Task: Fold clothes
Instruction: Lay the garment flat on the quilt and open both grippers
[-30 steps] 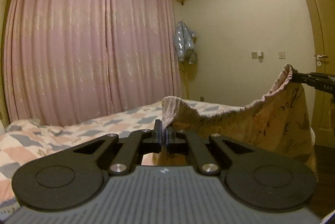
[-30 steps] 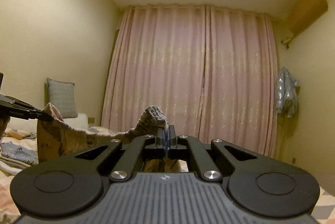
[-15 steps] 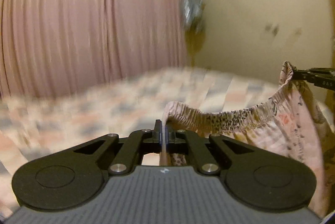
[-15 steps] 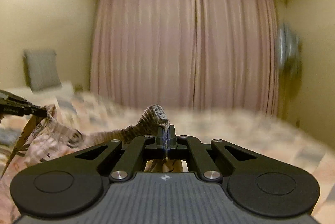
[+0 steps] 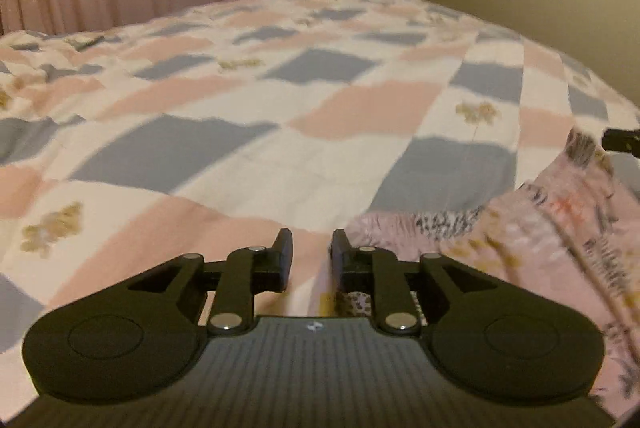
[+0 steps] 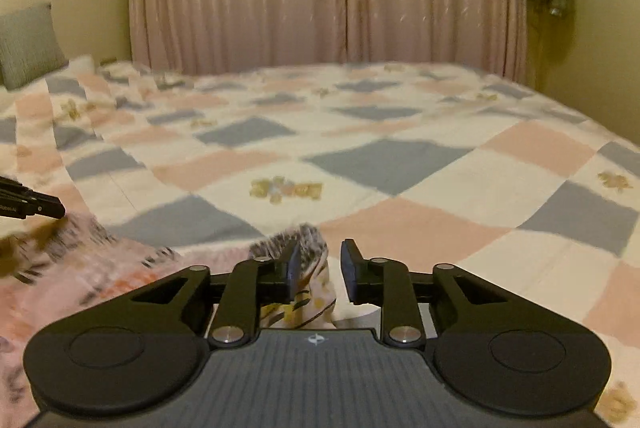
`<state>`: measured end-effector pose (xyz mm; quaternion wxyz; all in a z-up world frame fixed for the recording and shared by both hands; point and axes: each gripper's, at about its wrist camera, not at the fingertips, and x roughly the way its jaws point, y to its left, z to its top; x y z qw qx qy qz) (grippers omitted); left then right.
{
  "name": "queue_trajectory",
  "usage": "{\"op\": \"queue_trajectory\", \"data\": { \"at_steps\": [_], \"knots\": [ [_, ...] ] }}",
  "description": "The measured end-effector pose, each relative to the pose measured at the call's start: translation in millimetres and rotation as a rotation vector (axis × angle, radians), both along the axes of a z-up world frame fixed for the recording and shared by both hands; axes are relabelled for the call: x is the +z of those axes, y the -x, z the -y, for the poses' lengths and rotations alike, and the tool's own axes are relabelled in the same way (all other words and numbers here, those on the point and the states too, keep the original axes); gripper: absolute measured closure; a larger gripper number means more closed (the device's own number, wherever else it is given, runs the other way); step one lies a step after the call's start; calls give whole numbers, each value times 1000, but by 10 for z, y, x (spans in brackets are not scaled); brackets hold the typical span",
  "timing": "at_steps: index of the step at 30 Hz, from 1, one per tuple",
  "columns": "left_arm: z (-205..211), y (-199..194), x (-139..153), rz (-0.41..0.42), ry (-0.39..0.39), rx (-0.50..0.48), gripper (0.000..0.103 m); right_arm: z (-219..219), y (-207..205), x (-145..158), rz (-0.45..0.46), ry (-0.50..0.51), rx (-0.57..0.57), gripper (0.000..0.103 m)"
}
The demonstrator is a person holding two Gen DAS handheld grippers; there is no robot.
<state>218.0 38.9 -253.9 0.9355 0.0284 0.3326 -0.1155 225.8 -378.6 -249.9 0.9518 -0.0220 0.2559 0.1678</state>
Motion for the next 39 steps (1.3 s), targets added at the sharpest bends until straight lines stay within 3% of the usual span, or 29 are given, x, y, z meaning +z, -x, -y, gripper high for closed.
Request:
{"op": "queue_trajectory", "data": {
  "at_steps": [3,7,15,20,22,23,24,26,31,35,39],
  "knots": [
    [-52,276,285,33,5,-5,75,111,380,311,39,2,-18,62],
    [-34,807,499,45,5,-39,73,302,1028,451,20,27,-32,58],
    [490,1926,440,41,27,-241,66,770,2038,101,-172,12,-104,52],
    [875,2331,245,1,26,-337,65,1095,2238,-166,-247,-139,-191,52],
    [945,2370,172,-22,33,-344,65,1112,2258,-152,-237,-146,-199,52],
    [970,2381,146,-26,23,-343,65,1116,2267,-140,-230,-147,-202,58],
    [995,2392,119,-30,12,-343,65,1120,2276,-128,-224,-148,-205,76],
    [1020,2402,88,-37,3,-341,65,1128,2294,-103,-210,-149,-212,97],
    [961,2412,98,-33,-2,-321,66,1148,2339,-42,-177,-152,-228,101],
    [888,2414,105,-32,-11,-314,65,1253,2343,42,-114,-95,-308,101],
    [790,2444,110,-27,-20,-295,65,1178,2269,-42,-171,-41,-283,97]
  ]
}}
